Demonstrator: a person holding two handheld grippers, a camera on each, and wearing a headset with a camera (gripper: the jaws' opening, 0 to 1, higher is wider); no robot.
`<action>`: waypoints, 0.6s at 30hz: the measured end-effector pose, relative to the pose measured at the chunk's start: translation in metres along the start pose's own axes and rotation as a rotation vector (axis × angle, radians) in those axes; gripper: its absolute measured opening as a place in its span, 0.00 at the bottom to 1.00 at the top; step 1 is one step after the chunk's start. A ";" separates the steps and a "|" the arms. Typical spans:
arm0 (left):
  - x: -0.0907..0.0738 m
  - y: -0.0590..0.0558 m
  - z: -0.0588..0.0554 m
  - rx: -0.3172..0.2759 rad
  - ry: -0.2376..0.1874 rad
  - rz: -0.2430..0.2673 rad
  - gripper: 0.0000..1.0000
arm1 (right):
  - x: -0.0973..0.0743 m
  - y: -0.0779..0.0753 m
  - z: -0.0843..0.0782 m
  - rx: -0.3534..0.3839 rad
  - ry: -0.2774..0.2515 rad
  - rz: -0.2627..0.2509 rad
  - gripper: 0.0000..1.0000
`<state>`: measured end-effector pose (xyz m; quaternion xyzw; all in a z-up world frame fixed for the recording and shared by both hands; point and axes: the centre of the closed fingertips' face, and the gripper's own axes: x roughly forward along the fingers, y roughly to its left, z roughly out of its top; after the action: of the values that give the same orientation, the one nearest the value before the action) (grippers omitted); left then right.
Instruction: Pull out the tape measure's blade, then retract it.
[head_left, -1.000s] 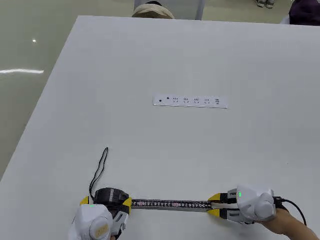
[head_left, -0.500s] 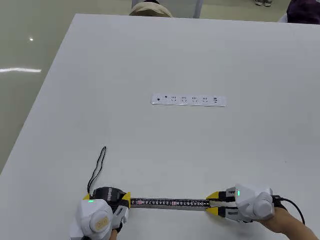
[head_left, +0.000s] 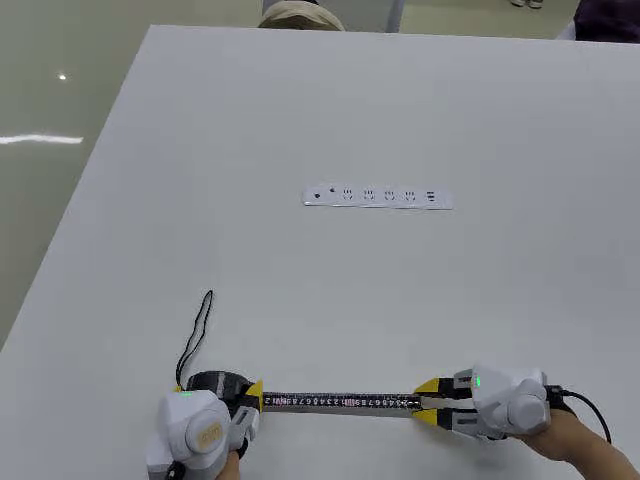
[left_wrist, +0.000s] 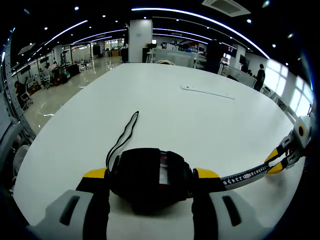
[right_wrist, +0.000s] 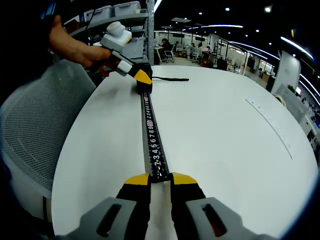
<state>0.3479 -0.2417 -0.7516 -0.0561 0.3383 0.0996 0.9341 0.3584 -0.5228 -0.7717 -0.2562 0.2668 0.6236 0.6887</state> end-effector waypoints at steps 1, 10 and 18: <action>0.000 0.000 0.000 0.004 0.001 0.001 0.64 | 0.000 0.000 0.000 -0.004 0.000 0.000 0.13; 0.000 0.000 -0.001 0.004 0.002 -0.005 0.64 | 0.005 0.002 0.004 -0.011 -0.004 0.011 0.13; 0.000 0.000 0.000 0.004 0.003 -0.005 0.63 | 0.009 0.002 0.007 -0.013 -0.007 0.015 0.13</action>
<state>0.3477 -0.2414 -0.7515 -0.0551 0.3397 0.0965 0.9340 0.3575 -0.5115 -0.7730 -0.2565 0.2622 0.6313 0.6833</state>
